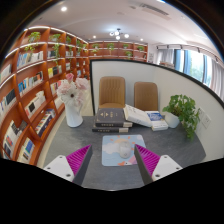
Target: Arrange mouse
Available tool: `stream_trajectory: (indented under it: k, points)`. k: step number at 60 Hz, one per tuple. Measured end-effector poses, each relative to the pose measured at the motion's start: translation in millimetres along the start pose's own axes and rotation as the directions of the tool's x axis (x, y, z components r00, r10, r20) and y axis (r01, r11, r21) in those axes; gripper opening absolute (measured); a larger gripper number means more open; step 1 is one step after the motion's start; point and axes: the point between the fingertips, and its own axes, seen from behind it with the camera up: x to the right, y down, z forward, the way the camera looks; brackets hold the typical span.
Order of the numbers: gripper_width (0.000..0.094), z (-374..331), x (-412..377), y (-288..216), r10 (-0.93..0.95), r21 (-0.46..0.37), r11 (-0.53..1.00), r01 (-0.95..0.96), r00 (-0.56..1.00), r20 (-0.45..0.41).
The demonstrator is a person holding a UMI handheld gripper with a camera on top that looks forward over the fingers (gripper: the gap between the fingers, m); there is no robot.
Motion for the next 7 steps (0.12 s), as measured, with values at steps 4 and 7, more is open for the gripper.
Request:
stream_trajectory:
  k: [4, 7]
  points:
    - [0.0850, -3.7, -2.3, 2.0, 0.001, -0.001, 1.000, -0.001, 1.000, 0.005]
    - [0.0850, -5.7, -4.0, 4.4, 0.001, -0.002, 1.000, -0.001, 1.000, 0.008]
